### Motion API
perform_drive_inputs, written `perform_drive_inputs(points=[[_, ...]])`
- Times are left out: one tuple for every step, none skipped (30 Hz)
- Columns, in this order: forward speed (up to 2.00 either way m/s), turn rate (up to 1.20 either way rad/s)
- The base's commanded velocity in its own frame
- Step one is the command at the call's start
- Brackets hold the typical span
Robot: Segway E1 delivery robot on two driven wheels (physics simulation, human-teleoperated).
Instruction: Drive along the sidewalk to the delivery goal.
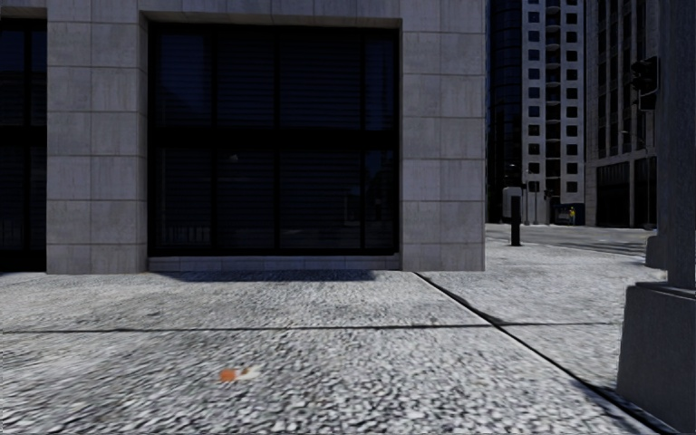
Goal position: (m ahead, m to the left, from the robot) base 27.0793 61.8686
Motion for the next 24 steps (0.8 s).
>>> perform_drive_inputs(points=[[1.92, 0.00], [1.89, 0.00], [1.87, 0.00], [1.84, 0.00], [1.82, 0.00], [1.79, 0.00], [1.78, 0.00], [1.78, 0.00], [1.77, 0.00], [1.77, 0.00], [1.77, 0.00], [1.77, 0.00], [1.77, 0.00], [1.77, 0.00], [1.77, 0.00], [1.77, 0.00], [1.77, 0.00], [1.77, 0.00], [1.77, 0.00], [1.77, 0.00], [1.77, 0.00], [1.77, 0.00], [1.77, 0.00], [1.77, 0.00]])
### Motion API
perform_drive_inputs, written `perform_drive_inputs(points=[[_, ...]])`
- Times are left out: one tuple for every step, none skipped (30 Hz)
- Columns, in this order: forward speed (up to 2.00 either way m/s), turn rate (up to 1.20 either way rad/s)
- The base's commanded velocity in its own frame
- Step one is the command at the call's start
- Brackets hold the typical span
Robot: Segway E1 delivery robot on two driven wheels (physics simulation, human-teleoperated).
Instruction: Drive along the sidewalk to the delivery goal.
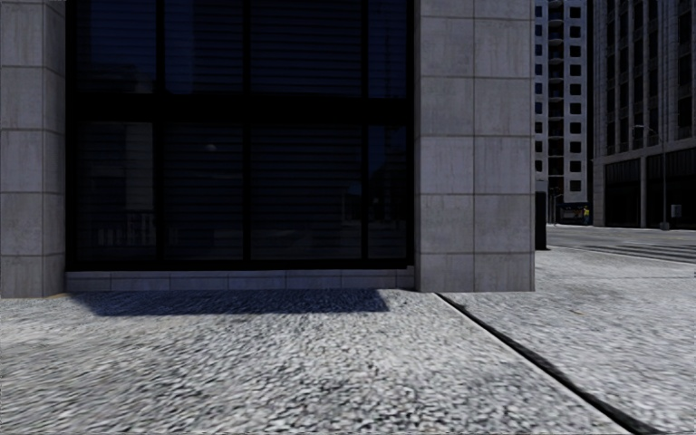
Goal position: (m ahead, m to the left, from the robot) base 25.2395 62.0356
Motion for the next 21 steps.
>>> perform_drive_inputs(points=[[1.77, 0.00], [1.77, 0.00], [1.77, 0.00], [1.77, 0.00], [1.72, 0.00], [1.72, 0.00], [1.65, -0.13], [1.59, -0.31], [1.55, -0.37], [1.54, -0.39], [1.53, -0.39], [1.51, -0.41], [1.50, -0.44], [1.48, -0.60], [1.48, -0.60], [1.47, -0.66], [1.45, -0.72], [1.43, -0.74], [1.41, -0.75], [1.37, -0.75], [1.34, -0.76]])
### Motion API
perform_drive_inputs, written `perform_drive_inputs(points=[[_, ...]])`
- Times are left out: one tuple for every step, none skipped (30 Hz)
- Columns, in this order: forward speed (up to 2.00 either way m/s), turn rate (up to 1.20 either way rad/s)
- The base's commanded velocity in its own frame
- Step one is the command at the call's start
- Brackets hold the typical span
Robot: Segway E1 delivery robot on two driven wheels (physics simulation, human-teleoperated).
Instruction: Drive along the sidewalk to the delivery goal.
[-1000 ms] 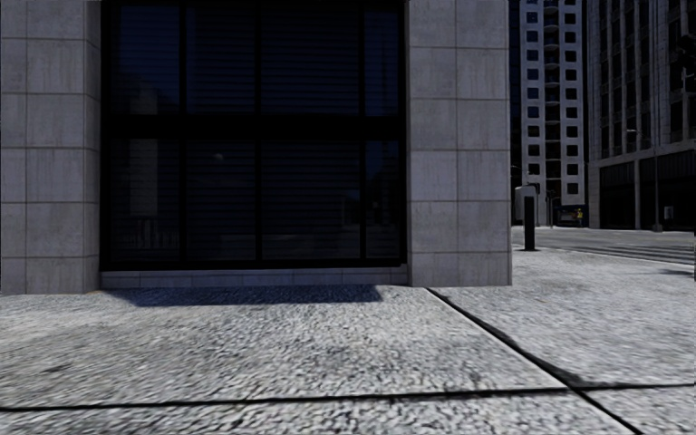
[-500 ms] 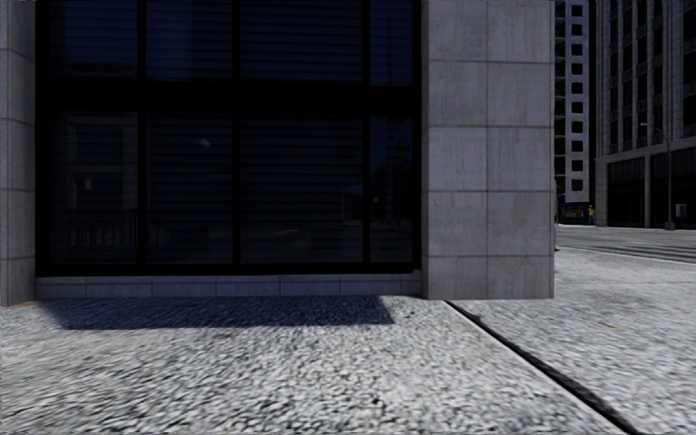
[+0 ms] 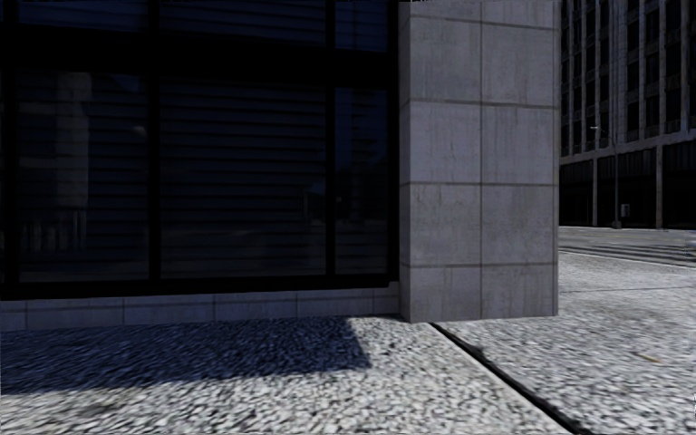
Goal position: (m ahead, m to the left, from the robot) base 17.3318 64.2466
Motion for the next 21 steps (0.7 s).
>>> perform_drive_inputs(points=[[1.31, -0.77], [1.31, -0.77], [1.30, -0.77], [1.29, -0.77], [1.29, -0.78], [1.29, -0.78], [1.29, -0.78], [1.29, -0.78], [1.29, -0.78], [1.29, -0.78], [1.29, -0.78], [1.29, -0.78], [1.29, -0.78], [1.29, -0.78], [1.29, -0.78], [1.29, -0.78], [1.29, -0.78], [1.29, -0.78], [1.29, -0.78], [1.29, -0.78], [1.29, -0.78]])
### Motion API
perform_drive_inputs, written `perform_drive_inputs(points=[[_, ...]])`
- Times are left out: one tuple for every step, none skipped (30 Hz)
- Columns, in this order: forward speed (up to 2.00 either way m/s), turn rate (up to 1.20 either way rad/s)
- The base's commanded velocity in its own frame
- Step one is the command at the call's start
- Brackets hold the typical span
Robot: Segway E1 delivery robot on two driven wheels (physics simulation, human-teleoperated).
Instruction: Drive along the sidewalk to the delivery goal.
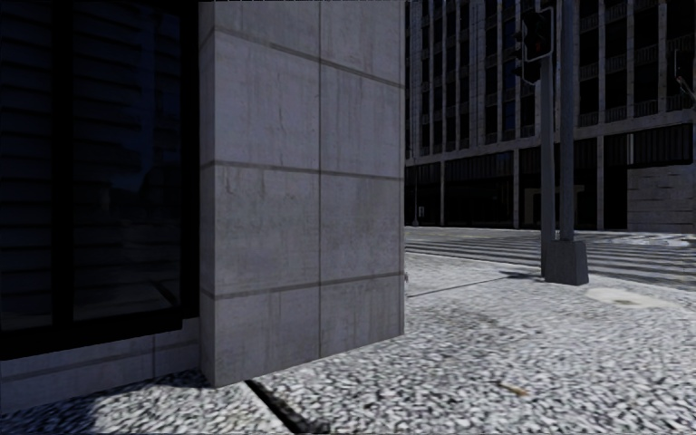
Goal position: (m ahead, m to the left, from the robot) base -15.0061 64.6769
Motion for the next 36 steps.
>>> perform_drive_inputs(points=[[1.29, -0.78], [1.31, -0.78], [1.31, -0.78], [1.31, -0.78], [1.33, -0.73], [1.36, -0.66], [1.39, -0.63], [1.41, -0.63], [1.42, -0.63], [1.42, -0.63], [1.43, -0.63], [1.43, -0.63], [1.43, -0.63], [1.43, -0.63], [1.43, -0.63], [1.34, -0.56], [0.65, -0.05], [0.65, -0.05], [0.28, 0.00], [0.00, 0.00], [0.00, 0.00], [0.00, 0.00], [0.00, 0.00], [0.00, 0.00], [0.00, 0.00], [0.00, 0.00], [0.00, 0.00], [0.00, 0.00], [0.00, 0.00], [0.00, 0.00], [0.00, 0.00], [0.00, 0.00], [0.00, 0.00], [0.00, 0.00], [0.00, 0.00], [0.00, 0.00]])
